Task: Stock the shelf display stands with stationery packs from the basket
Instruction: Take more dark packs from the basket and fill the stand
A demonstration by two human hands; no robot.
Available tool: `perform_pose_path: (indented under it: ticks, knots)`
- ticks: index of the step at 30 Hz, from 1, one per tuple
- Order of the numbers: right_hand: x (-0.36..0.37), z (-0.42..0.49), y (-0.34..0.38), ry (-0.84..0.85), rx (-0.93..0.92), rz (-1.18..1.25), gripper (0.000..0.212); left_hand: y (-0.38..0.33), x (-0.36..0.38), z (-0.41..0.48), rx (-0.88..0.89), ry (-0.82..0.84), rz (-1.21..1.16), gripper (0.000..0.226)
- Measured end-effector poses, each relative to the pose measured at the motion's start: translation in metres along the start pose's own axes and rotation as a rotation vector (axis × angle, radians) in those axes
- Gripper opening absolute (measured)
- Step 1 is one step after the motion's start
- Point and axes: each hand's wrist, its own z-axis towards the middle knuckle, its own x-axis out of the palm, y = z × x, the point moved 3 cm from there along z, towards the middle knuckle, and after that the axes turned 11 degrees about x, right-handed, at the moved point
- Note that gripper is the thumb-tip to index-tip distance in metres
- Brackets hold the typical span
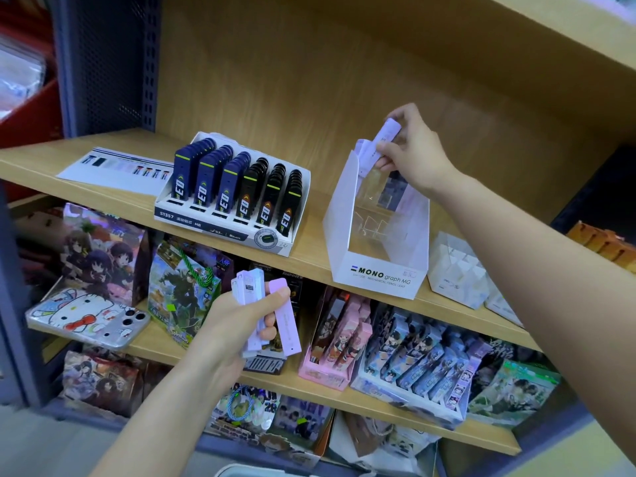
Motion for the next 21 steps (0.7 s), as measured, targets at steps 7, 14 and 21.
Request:
perform_pose_path:
  ticks: [7, 14, 21]
  knots:
    - [0.015, -0.002, -0.007, -0.135, -0.082, -0.316, 0.025, 0.0, 0.001, 0.0, 0.001, 0.003, -0.018, 0.009]
    - [0.029, -0.049, -0.001, -0.324, -0.227, -0.324, 0.035, 0.0, -0.002, 0.0, -0.003, -0.008, 0.006, 0.01]
    - [0.075, -0.151, -0.008, 0.185, -0.151, -0.075, 0.009, -0.001, -0.002, -0.005, 0.017, -0.026, -0.002, 0.008]
